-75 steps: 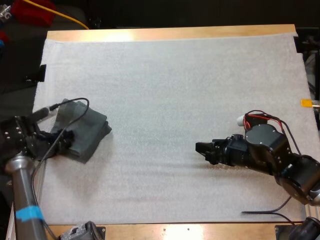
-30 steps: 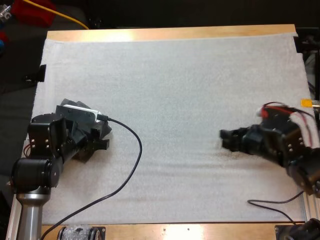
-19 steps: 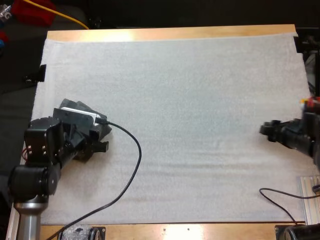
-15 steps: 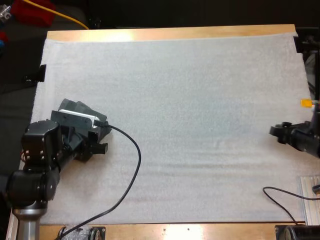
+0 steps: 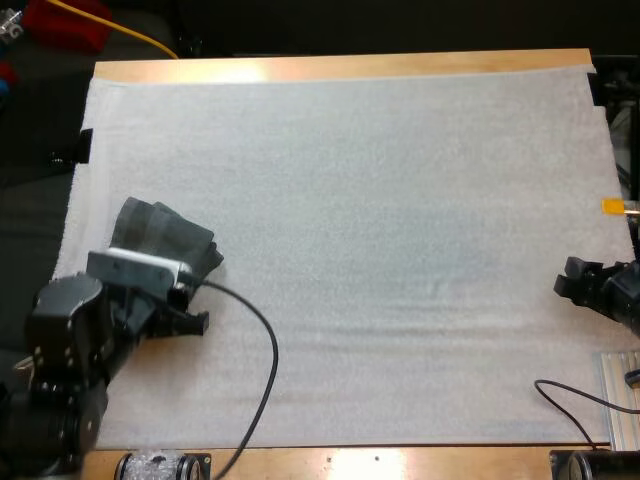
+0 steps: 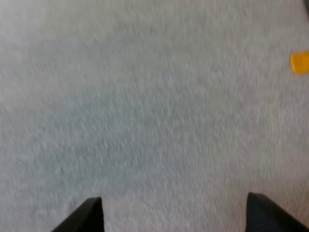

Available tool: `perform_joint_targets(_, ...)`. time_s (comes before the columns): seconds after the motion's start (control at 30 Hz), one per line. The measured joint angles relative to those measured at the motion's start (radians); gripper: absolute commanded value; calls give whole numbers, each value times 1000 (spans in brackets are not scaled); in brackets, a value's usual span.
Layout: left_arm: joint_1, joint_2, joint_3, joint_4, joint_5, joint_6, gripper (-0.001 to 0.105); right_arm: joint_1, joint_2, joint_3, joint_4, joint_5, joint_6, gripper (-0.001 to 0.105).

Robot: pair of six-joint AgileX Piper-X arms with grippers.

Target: Pick towel from pile, fold and stack

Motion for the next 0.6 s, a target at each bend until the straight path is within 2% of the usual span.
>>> perform_joint_targets(0.23,0,-146,0,49,0,0,62,0,-142,0,9,-59,0,59)
perform_joint_targets(0.6,0,-406,0,112,0,0,62,0,-380,0,66,-59,2,59)
